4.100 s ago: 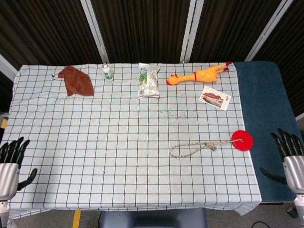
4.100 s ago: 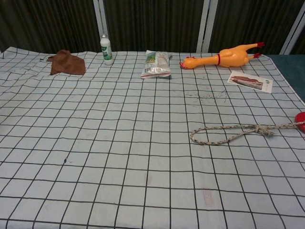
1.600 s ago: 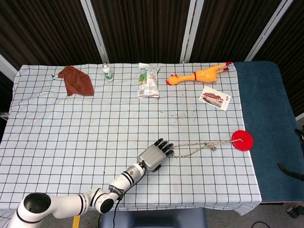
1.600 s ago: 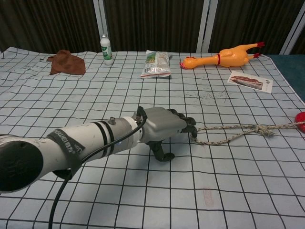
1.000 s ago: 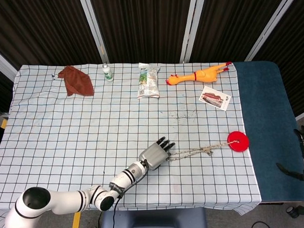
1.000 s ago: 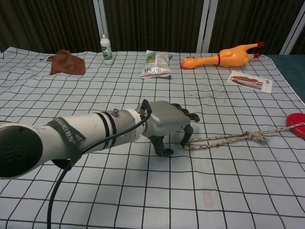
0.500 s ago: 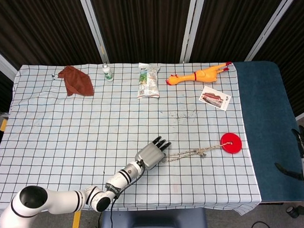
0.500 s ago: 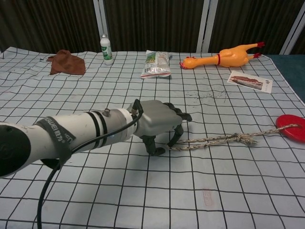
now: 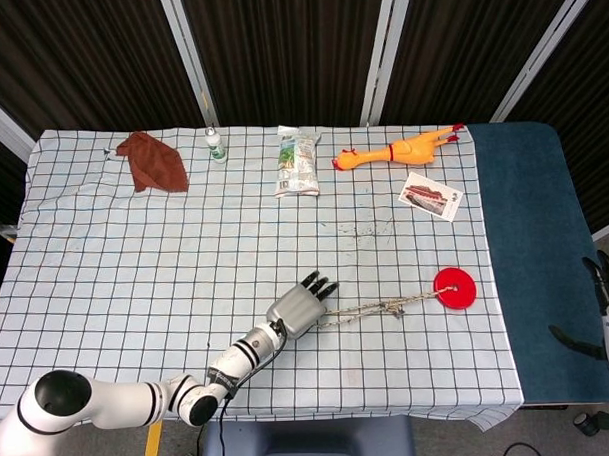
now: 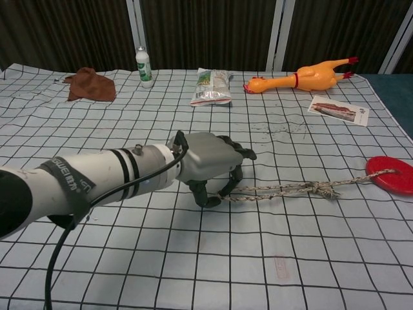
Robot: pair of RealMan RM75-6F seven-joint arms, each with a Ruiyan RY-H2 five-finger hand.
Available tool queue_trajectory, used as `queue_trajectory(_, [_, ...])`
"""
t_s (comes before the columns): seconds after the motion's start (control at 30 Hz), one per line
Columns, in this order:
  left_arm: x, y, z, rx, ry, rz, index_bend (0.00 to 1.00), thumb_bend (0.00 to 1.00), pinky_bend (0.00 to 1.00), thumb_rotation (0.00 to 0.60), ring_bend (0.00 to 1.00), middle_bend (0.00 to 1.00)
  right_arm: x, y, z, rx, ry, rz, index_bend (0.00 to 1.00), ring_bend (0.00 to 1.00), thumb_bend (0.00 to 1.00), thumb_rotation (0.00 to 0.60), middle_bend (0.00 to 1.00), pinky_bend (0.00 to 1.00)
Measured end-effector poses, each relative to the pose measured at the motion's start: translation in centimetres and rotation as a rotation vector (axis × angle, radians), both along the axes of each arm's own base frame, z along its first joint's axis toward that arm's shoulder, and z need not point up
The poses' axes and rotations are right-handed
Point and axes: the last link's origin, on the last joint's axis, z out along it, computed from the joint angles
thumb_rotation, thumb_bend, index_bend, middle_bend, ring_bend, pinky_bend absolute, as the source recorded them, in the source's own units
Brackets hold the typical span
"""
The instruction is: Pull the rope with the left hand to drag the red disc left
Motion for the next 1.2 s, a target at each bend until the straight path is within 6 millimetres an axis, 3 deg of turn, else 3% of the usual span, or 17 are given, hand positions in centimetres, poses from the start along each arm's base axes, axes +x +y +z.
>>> queue_trajectory(0.17, [-0.5,0.4,1.4,0.031,-0.030,0.018,0.88,0.67,0.00,0.600,0.00,0.00,0.2,0.0,0.1,-0.001,0.002,0.005,0.00,0.00,0.25,0.600,0.00,0.00])
queue_trajectory(0.3, [-2.0,1.1,3.8,0.101,-0.058,0.048,0.89,0.67,0.03,0.600,0.00,0.02,0.4,0.0,0.3,-0.006,0.006,0.011,0.00,0.00,0.25,0.600,0.00,0.00])
queue_trajectory(0.4, [-4.7,2.0,7.1,0.200,-0.065,0.090,0.89,0.69,0.04,0.600,0.00,0.05,0.4,-0.1,0.2,-0.001,0.009,0.013,0.00,0.00,0.25,0.600,0.00,0.00])
queue_trajectory(0.57, [-12.6,3.2,15.2,0.443,-0.038,0.219,0.89,0.72,0.07,0.600,0.00,0.07,0.7,-0.6,-0.9,0.025,0.000,0.027,0.00,0.00,0.25,0.600,0.00,0.00])
queue_trajectory(0.73, [-21.4,1.6,23.8,0.680,-0.002,0.409,0.90,0.72,0.08,0.600,0.00,0.08,1.3,-1.0,-1.8,0.047,0.000,0.052,0.00,0.00,0.25,0.600,0.00,0.00])
queue_trajectory(0.83, [-25.0,0.2,27.3,0.765,-0.003,0.501,0.90,0.72,0.08,0.600,0.00,0.09,1.5,-1.0,-1.9,0.049,0.004,0.060,0.00,0.00,0.25,0.600,0.00,0.00])
queue_trajectory(1.03, [-29.1,-2.1,32.2,0.946,0.003,0.593,0.91,0.74,0.08,0.600,0.00,0.12,1.7,-0.9,-1.8,0.047,0.008,0.064,0.00,0.00,0.25,0.600,0.00,0.00])
queue_trajectory(1.2, [-29.9,-2.5,33.5,1.015,-0.004,0.623,0.91,0.76,0.08,0.600,0.00,0.12,1.6,-0.6,-1.8,0.048,0.010,0.060,0.00,0.00,0.25,0.600,0.00,0.00])
